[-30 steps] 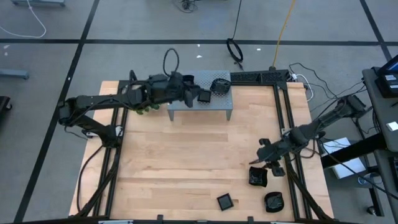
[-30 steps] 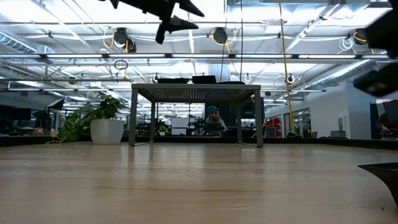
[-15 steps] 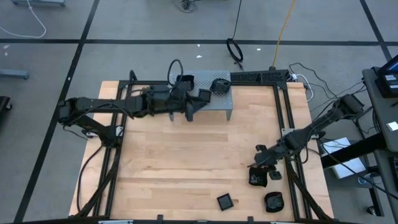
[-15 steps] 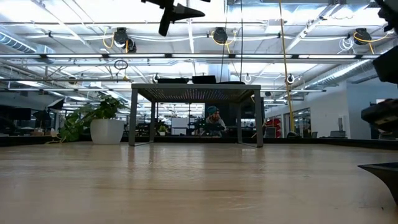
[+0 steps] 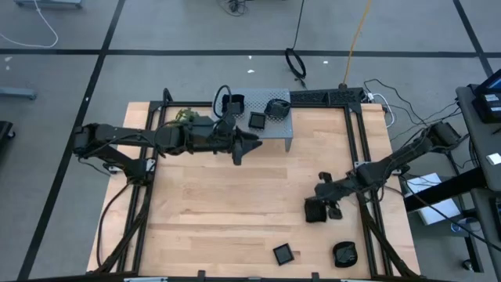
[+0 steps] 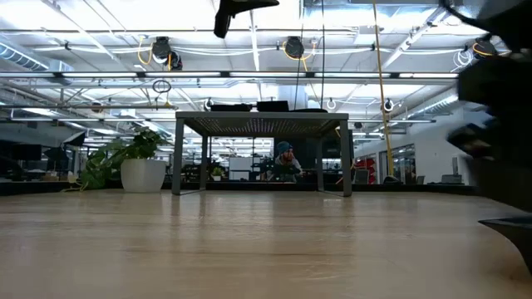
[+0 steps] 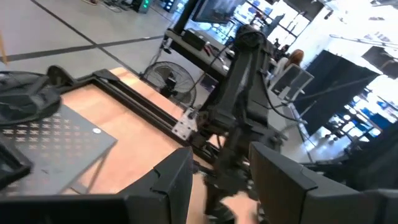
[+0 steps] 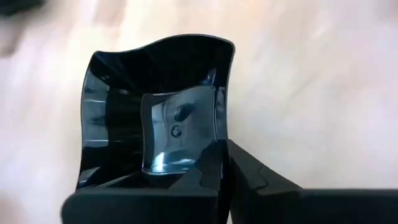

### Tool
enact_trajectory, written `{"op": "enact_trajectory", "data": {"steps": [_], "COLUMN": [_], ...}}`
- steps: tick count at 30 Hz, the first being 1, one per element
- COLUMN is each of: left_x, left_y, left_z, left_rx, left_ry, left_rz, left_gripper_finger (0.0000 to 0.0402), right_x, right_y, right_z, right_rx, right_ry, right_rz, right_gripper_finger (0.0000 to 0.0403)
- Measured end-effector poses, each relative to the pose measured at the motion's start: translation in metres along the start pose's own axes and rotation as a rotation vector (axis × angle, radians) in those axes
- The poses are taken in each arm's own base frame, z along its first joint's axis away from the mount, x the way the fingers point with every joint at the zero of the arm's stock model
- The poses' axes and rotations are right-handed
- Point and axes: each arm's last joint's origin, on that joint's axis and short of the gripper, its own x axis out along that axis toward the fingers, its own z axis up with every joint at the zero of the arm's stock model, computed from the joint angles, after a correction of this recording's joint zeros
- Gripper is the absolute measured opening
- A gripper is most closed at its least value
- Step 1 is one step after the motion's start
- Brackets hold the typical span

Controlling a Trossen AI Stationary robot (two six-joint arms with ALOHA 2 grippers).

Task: Pick & Place Mini shaped plates
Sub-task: Stack the black distorted square plate on top of the black distorted square plate on the shelf

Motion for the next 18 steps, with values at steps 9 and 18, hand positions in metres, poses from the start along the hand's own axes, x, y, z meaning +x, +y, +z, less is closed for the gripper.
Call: {"op": "enact_trajectory", "data": {"steps": [9, 18], "left_x": [-0.001, -0.001], "left_y": [-0.012, -0.012], "left_z": [-0.007, -0.007], "left_rx": [-0.005, -0.01], "left_ry": [0.017, 0.007], "left_rz": [-0.033, -0.018], "left_gripper_finger": [0.0161, 0.0161], "right_x": [0.009, 0.053], "right_y": [-0.05, -0.094], "right_z": [0.072, 0.144], "right_rx": [-0.048, 0.067], "right_ry": [-0.222, -0.416], "right_rz": [-0.125, -0.021], "right_gripper_finger": [0.0001, 0.0]}}
